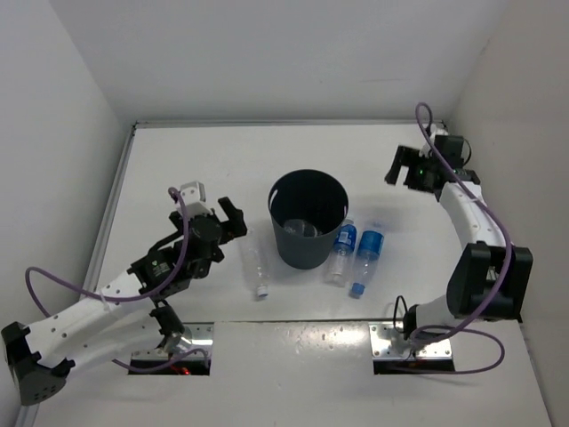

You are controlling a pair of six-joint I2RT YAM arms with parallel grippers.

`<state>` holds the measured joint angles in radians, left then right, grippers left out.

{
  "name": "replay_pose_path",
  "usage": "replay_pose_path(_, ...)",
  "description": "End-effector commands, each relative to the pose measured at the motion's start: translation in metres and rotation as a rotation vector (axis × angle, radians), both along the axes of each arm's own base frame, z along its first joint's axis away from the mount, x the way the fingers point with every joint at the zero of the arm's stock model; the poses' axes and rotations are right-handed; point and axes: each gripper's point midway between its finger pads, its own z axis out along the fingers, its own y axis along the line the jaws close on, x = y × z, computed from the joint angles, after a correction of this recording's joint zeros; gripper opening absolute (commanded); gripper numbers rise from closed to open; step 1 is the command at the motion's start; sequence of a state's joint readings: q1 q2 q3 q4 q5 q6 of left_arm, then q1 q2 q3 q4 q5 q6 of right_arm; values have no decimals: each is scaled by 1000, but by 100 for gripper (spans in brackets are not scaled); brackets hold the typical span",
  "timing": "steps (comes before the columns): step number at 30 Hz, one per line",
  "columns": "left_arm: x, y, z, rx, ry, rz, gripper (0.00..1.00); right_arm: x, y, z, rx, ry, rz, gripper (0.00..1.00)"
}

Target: Put the plastic bottles in the bin

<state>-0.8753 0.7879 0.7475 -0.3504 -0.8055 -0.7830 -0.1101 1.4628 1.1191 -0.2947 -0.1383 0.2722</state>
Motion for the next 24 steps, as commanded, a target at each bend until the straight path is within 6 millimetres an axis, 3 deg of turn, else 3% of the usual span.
replay_pose_path(1, -8, 3, -7, -122, 16, 16, 100, -94, 28, -69, 170, 439, 5, 100)
replay_pose_path(5, -11, 1, -18, -100, 57, 5, 100, -132, 42, -91, 210, 543, 45, 100)
replay_pose_path(7, -11, 0, -19, -93, 69, -3, 100, -141, 48, -95, 286, 559, 74, 100)
replay_pose_path(13, -11, -5, -35, -60, 123, -12, 100, -149, 53, -112, 367, 604, 97, 100)
replay_pose_path(18, -11, -9, -41, -44, 151, -28, 100, -153, 71, -126, 349, 641, 179, 100)
replay_pose_path(22, -11, -7, -42, -37, 172, -20, 100, -154, 75, -139, 353, 681, 186, 100)
replay_pose_path(24, -11, -4, -44, -41, 180, -6, 100, -157, 75, -148, 361, 718, 180, 94)
